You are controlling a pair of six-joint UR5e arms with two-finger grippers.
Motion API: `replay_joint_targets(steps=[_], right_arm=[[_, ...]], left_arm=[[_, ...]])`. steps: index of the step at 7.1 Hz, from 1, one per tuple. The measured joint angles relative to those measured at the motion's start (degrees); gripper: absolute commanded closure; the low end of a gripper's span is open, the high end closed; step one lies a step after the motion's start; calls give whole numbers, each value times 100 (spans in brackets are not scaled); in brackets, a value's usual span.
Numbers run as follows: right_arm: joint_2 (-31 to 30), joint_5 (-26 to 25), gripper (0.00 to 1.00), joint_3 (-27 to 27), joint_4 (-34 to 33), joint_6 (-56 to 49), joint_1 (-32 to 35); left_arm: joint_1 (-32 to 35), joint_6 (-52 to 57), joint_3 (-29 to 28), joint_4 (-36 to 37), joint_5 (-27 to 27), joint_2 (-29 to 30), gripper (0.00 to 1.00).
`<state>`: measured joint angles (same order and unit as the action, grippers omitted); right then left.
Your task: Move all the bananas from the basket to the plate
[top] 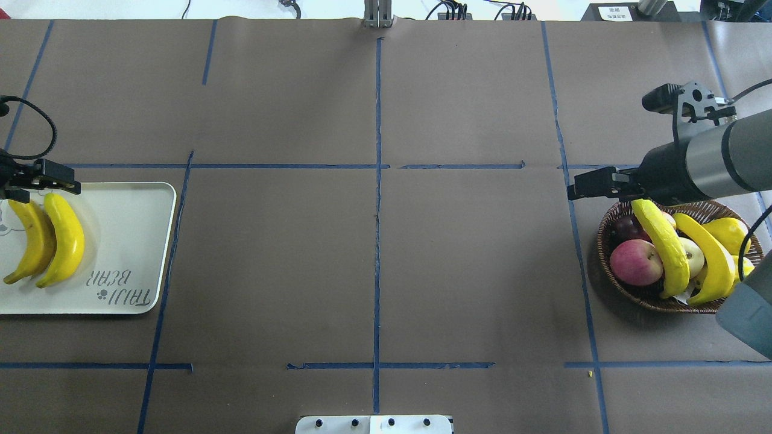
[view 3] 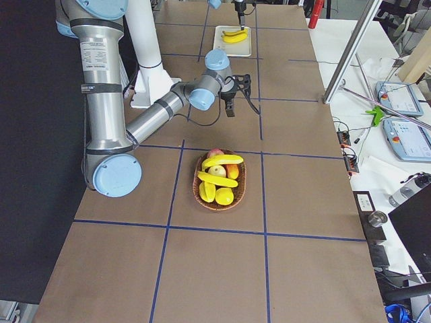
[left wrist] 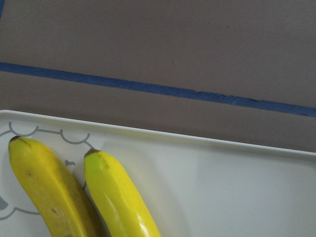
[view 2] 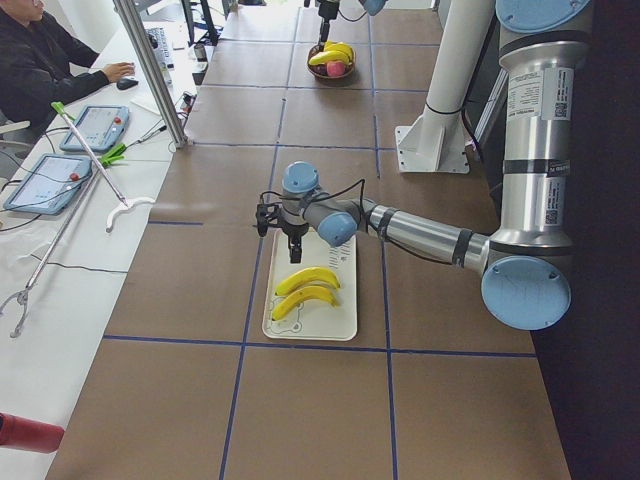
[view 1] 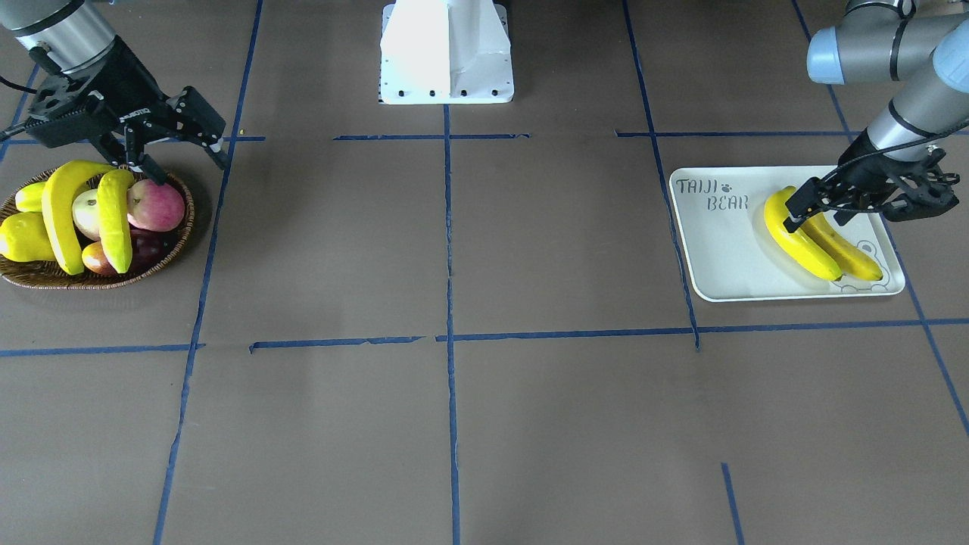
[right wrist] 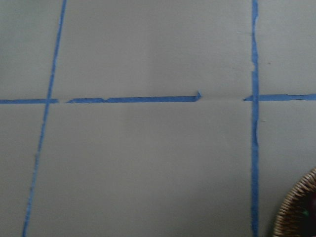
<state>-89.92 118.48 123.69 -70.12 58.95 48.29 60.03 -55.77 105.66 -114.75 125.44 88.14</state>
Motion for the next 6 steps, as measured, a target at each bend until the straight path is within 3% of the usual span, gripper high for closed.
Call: replay_joint_targets(steps=[3, 6], right_arm=[[-1045, 6, 0, 15, 24, -944, 134], [-1133, 46, 2, -692, 23, -1459, 110]], left_arm=[[40, -518, 433, 492, 130, 301, 0], [12, -725, 452, 531, 138, 471, 0]])
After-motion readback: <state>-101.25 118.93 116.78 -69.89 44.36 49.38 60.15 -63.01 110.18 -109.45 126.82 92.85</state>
